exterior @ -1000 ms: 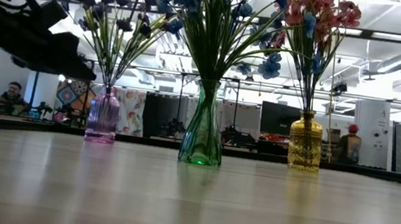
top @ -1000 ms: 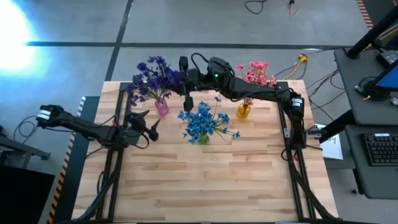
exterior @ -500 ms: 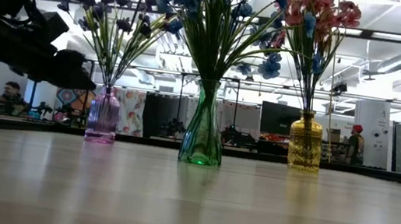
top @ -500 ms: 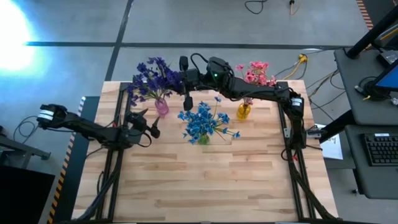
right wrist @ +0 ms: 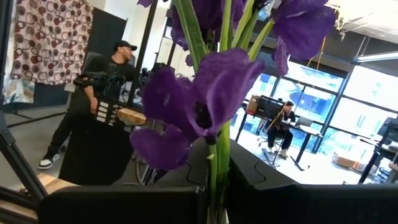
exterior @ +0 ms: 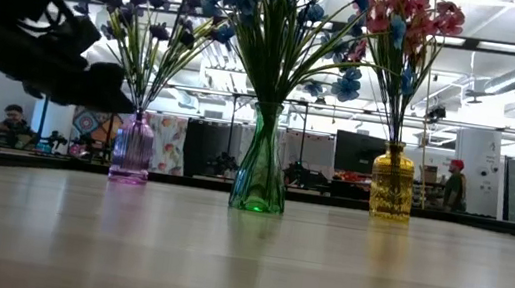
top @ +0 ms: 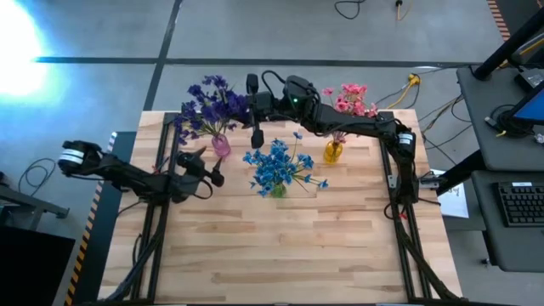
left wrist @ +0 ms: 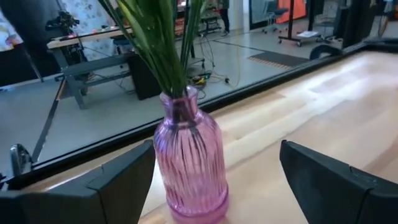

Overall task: Sort flowers into vase by color
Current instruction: Put the violet flowers into the violet vase

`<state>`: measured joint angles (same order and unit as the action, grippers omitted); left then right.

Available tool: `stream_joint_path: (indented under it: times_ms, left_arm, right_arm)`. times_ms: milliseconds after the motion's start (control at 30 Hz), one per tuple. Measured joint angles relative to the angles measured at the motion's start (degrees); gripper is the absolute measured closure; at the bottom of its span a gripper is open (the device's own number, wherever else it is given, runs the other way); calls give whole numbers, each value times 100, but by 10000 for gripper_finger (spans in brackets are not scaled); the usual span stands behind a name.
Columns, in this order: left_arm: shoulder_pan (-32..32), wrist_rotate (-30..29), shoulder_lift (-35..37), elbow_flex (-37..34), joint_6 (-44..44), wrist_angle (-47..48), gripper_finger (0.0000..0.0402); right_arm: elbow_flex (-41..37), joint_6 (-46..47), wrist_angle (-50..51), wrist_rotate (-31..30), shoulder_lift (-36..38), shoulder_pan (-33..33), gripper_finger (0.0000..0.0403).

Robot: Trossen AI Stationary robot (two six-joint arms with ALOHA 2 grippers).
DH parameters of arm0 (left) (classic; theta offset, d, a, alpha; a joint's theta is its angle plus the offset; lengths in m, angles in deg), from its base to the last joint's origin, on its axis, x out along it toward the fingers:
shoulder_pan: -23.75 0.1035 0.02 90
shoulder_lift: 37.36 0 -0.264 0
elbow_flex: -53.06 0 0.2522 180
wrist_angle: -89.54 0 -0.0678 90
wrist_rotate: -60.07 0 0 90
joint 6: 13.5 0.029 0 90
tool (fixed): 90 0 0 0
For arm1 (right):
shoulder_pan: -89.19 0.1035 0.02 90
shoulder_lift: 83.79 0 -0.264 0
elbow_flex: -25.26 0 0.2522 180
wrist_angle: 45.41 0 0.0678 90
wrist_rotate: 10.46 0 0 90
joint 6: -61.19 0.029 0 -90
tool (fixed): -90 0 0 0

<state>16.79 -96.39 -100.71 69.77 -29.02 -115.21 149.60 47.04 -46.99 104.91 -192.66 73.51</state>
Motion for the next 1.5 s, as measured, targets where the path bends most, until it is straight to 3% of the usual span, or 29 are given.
stream_joint_path:
  times_ms: [167,733,1000,1500]
  left_arm:
    - [322,16,-314,152,4,-258,74]
    - [1383,1063,-1356,193,641,-1736,74]
    - [1519,1313,-1718,191,1239,-2608,74]
    - [1879,1419,-2176,191,1451,-2995,74]
  right_arm:
    - [36,-2,3,4,-1,-13,385]
    - [38,-4,8,13,11,-50,385]
    - [38,-71,12,13,26,-50,385]
    - [40,-85,10,13,32,-50,385]
